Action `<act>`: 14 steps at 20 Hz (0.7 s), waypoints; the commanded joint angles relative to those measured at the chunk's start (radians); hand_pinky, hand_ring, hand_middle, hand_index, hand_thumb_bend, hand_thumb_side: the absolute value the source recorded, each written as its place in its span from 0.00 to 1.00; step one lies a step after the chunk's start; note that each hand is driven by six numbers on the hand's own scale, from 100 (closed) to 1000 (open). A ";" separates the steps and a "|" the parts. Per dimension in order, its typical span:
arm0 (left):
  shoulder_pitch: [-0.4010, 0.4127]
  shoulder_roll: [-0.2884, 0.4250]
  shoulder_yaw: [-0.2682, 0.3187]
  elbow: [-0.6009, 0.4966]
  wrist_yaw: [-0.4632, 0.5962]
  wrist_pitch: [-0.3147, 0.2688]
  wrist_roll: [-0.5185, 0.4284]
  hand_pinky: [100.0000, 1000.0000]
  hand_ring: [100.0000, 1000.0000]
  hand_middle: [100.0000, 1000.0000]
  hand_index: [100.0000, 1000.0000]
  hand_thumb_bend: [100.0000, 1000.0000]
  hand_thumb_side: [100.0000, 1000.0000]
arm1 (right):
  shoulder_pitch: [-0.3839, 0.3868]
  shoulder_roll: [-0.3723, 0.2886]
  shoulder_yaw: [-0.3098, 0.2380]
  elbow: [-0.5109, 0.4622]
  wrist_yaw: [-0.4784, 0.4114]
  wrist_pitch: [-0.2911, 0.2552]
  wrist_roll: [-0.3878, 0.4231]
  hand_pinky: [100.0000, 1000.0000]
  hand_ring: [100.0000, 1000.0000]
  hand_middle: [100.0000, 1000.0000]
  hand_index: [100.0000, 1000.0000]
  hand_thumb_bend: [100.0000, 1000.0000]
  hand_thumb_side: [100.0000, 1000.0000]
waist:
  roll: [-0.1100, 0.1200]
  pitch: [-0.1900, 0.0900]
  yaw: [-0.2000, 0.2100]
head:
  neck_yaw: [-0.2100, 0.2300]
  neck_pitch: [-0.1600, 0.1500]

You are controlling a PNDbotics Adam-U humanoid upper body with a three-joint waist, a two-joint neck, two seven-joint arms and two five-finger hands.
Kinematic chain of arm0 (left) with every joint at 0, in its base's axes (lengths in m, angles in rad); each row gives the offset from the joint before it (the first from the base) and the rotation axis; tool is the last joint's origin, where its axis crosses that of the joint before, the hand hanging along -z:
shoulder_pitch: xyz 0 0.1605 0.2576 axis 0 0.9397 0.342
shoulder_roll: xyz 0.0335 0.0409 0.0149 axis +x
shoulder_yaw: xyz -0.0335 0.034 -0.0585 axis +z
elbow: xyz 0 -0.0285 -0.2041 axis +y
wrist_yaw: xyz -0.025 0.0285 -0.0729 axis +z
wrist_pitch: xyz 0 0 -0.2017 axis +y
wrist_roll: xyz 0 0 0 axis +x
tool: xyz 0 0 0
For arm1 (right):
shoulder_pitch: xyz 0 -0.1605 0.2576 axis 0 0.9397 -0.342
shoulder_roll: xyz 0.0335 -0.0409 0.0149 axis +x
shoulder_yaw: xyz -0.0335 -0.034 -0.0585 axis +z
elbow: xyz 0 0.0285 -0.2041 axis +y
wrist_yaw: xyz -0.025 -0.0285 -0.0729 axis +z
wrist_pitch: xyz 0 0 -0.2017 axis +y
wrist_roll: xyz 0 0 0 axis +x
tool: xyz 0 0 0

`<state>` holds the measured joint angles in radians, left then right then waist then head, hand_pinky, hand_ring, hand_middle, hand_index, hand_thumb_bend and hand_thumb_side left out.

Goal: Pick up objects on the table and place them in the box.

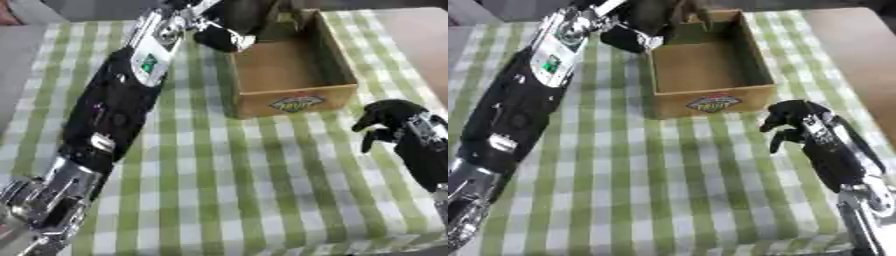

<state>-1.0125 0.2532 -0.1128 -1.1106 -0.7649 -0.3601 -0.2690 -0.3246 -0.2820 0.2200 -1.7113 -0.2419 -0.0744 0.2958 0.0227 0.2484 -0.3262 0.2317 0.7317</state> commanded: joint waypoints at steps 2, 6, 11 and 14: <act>-0.041 0.011 0.006 0.046 -0.068 -0.018 0.080 0.09 0.02 0.12 0.32 0.00 0.20 | -0.027 0.000 0.008 -0.019 0.002 -0.001 0.015 0.31 0.57 0.50 0.67 0.00 0.74 | 0.000 -0.005 -0.027 | 0.049 -0.038; -0.047 0.022 0.013 0.094 -0.150 -0.033 0.133 0.11 0.04 0.13 0.34 0.00 0.19 | -0.040 0.006 0.015 -0.021 0.002 0.001 0.021 0.31 0.57 0.50 0.67 0.00 0.74 | 0.005 0.008 -0.063 | 0.090 -0.064; -0.042 0.031 0.023 0.144 -0.225 -0.049 0.157 0.15 0.07 0.16 0.38 0.00 0.18 | -0.048 0.011 0.018 -0.022 0.004 0.002 0.024 0.31 0.57 0.50 0.67 0.00 0.75 | 0.013 0.022 -0.098 | 0.127 -0.085; -0.037 0.031 0.024 0.164 -0.261 -0.059 0.164 0.19 0.11 0.19 0.41 0.00 0.18 | -0.050 0.012 0.018 -0.023 0.005 0.002 0.025 0.31 0.57 0.50 0.67 0.00 0.75 | 0.015 0.026 -0.105 | 0.138 -0.090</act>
<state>-1.0283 0.2645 -0.0993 -0.9396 -1.0119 -0.4138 -0.1131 -0.3613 -0.2646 0.2413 -1.7138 -0.2399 -0.0696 0.3168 0.0419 0.2914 -0.4295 0.3620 0.6560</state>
